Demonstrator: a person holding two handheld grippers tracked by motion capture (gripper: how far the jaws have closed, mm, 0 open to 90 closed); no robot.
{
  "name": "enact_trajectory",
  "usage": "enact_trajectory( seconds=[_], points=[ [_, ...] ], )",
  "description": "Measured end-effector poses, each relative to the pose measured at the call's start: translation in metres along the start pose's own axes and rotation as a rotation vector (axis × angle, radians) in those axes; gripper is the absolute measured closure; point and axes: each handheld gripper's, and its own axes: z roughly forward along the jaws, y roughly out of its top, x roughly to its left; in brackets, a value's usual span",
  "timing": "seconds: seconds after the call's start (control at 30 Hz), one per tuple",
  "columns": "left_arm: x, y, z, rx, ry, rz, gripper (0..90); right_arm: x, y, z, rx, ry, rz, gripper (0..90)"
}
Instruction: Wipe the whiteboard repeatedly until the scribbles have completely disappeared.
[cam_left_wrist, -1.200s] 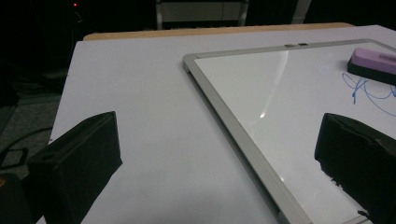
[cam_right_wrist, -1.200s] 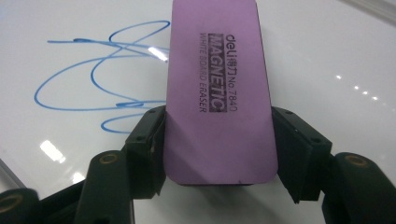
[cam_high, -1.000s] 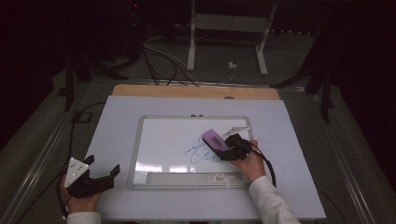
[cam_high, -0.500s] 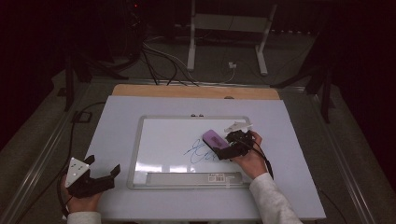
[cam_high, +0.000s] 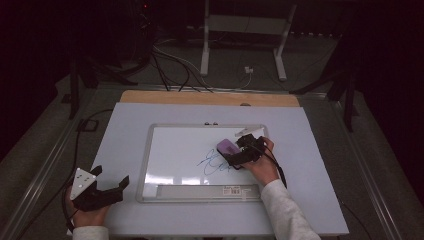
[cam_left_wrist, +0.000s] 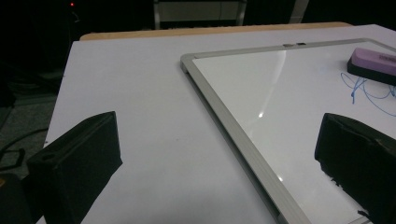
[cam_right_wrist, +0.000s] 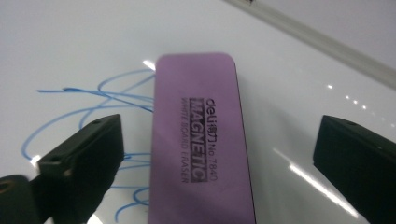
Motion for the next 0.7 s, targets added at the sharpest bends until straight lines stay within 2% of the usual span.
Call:
enact_trajectory(
  seconds=[0.13,0.23,0.33,0.43,0.7],
  points=[
    [0.0,0.0,0.0,-0.001,0.001,0.0,1.3,-0.001,-0.002,0.007,0.023,-0.026,0.007,14.5],
    [0.0,0.0,0.0,0.001,0.0,-0.001,1.3,-0.001,-0.003,0.01,0.037,-0.015,0.018,17.8],
    [-0.001,0.0,0.0,0.002,0.0,0.006,1.3,0.001,-0.003,0.012,0.047,-0.02,0.023,24.9],
    [-0.001,0.0,0.0,0.002,-0.001,0.006,1.3,0.003,-0.004,0.013,0.052,-0.013,0.022,36.5],
    [-0.001,0.0,0.0,0.003,-0.001,0.006,1.3,0.005,-0.004,0.014,0.058,-0.036,0.014,40.3]
  ],
)
